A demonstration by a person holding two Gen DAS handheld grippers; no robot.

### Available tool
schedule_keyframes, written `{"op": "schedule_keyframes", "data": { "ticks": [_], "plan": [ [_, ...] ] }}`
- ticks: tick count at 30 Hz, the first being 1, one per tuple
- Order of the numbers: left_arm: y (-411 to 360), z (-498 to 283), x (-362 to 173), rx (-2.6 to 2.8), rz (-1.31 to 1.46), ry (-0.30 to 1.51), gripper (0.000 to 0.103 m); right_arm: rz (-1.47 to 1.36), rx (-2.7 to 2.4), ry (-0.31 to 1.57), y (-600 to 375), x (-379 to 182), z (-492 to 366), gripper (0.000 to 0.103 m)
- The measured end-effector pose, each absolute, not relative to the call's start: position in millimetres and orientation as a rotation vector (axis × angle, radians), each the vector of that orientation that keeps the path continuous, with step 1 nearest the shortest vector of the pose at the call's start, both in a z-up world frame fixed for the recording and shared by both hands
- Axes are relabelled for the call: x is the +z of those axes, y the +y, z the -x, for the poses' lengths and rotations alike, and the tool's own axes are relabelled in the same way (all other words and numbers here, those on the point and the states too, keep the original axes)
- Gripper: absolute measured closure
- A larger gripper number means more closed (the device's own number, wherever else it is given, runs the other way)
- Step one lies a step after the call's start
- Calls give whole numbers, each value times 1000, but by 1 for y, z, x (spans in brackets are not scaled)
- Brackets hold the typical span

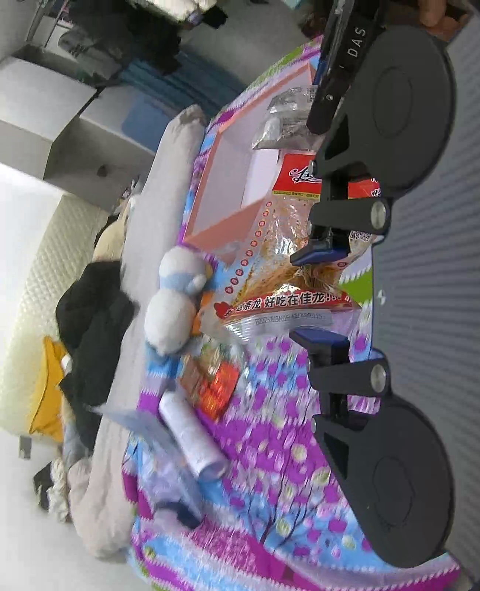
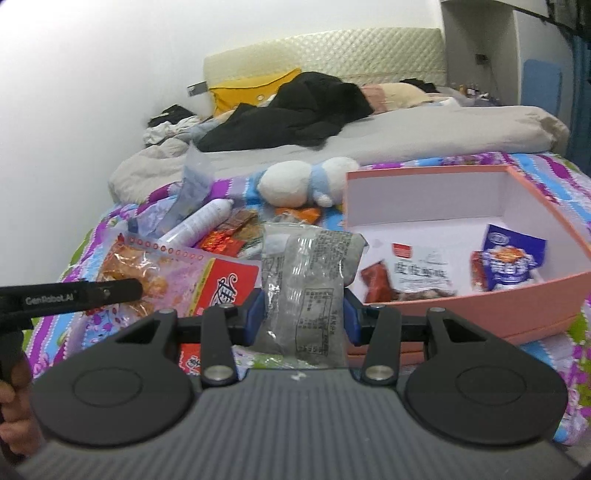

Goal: Organize snacks
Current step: 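Lift both held packets and carry them over the pink box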

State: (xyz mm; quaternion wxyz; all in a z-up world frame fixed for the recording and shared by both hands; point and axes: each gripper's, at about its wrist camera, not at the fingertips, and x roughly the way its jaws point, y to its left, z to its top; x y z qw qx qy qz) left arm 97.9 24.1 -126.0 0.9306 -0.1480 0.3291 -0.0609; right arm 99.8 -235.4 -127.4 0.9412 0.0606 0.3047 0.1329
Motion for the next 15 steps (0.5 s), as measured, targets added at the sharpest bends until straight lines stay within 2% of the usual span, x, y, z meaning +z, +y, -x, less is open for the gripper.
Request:
{"op": "schedule_keyframes", "data": {
  "ticks": [15],
  "plan": [
    [-36,-145,-113,-288,274,667,63,-165,123,617,-298,-137,-89,56]
  ]
}}
